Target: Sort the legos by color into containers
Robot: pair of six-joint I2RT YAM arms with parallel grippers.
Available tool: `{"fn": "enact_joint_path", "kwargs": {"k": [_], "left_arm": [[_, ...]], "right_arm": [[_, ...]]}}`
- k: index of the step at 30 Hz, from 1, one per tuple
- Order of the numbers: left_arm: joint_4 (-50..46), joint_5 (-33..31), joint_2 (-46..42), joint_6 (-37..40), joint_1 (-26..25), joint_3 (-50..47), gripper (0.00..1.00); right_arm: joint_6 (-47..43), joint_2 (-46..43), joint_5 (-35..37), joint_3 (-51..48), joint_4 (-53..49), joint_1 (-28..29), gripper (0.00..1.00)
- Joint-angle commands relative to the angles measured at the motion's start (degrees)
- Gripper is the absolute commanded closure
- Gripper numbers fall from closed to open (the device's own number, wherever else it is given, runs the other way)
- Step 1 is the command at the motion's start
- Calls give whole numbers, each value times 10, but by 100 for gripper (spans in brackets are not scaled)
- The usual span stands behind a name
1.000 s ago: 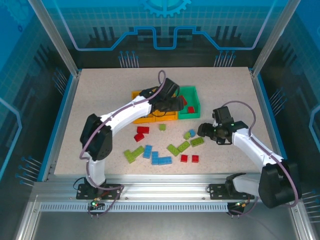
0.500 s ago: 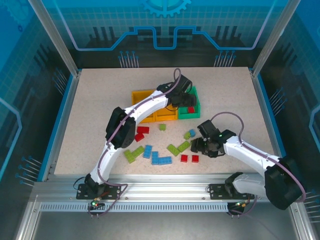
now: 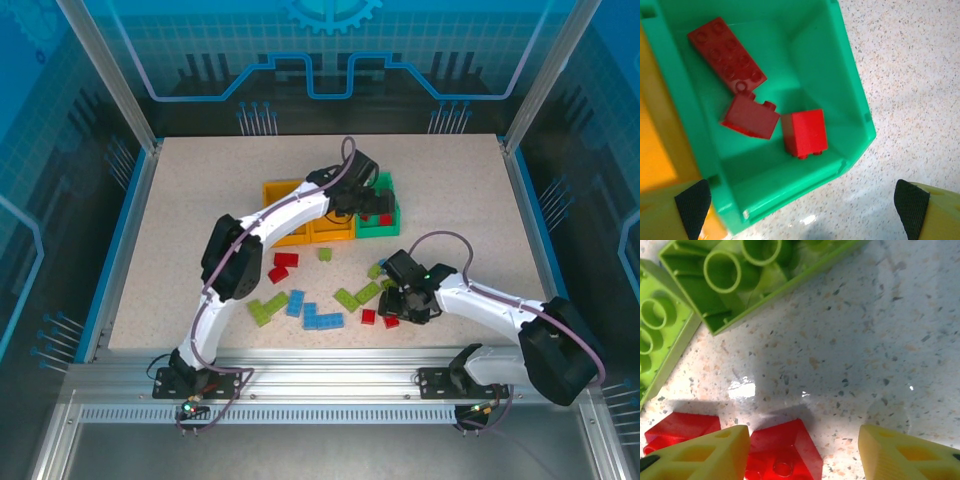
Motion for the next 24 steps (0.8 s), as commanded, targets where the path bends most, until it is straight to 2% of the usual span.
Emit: {"fn": "enact_joint_path", "kwargs": {"k": [1, 7, 11, 20, 24], "left_arm": [[15, -16, -68, -2, 1, -49, 1], [17, -30, -114, 5, 1, -119, 1], [23, -27, -134, 3, 0, -152, 1], [36, -29, -176, -6, 1, -217, 1], [40, -33, -195, -9, 1, -246, 1]], "right_arm": [[20, 4, 15, 15, -16, 19, 39], [7, -24, 40, 26, -49, 38, 38], [-18, -28, 31, 26, -56, 57, 36], [-78, 30, 36, 42, -60, 84, 32], [-96, 57, 41, 60, -59, 85, 34]]}}
